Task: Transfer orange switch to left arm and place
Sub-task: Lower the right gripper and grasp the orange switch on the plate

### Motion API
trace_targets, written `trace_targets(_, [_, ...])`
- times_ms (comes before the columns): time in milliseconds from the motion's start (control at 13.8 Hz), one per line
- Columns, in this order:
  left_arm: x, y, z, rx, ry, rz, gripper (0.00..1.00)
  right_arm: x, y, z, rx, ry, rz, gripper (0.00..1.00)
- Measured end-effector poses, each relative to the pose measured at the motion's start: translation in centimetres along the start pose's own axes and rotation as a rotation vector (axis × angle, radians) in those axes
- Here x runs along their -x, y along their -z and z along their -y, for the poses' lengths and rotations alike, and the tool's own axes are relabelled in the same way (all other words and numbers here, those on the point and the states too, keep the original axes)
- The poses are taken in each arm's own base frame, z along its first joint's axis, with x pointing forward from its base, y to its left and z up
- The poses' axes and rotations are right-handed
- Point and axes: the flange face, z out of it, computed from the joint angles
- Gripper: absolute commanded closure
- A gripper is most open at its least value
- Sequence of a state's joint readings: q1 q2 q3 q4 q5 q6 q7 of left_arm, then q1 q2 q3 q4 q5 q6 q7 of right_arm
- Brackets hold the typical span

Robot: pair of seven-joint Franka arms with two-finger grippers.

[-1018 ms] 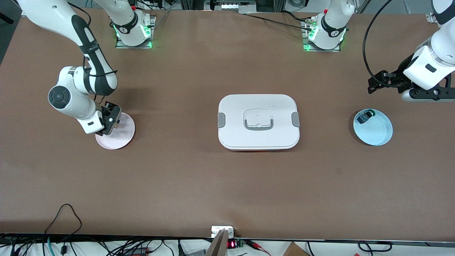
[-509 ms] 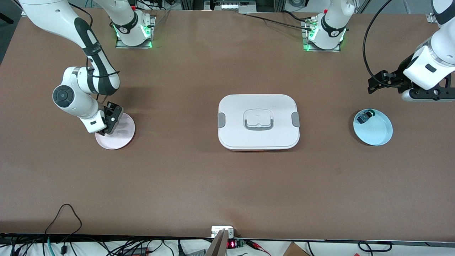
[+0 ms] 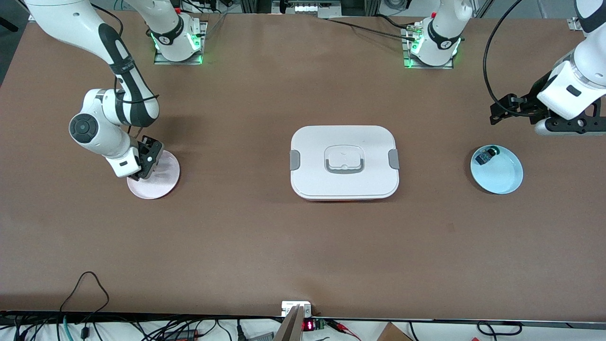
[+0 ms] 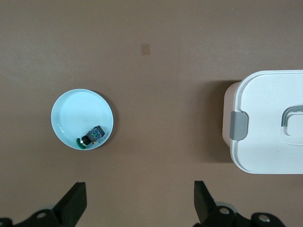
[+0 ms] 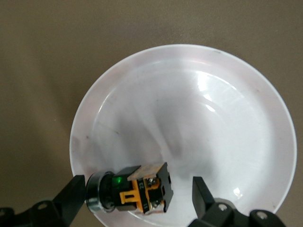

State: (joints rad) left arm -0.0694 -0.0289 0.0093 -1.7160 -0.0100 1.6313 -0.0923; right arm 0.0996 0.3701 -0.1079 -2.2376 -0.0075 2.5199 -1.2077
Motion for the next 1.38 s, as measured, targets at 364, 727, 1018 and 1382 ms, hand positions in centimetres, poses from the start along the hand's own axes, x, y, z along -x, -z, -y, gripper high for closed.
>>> trace_targets(364, [0.00, 0.00, 0.00, 0.000, 0.000, 0.000, 0.00, 0.25, 0.04, -0.06, -0.023, -0.010, 0.005, 0.00])
trace_targets(727, [0.00, 0.00, 0.00, 0.000, 0.000, 0.000, 0.00, 0.24, 0.08, -0.10, -0.022, 0.032, 0.004, 0.00])
trace_targets(1018, [0.00, 0.00, 0.00, 0.000, 0.000, 0.000, 0.00, 0.24, 0.07, -0.20, -0.011, 0.056, 0.000, 0.00])
trace_targets(1382, [0.00, 0.00, 0.00, 0.000, 0.000, 0.000, 0.00, 0.35, -0.45, -0.06, -0.004, 0.057, -0.002, 0.02])
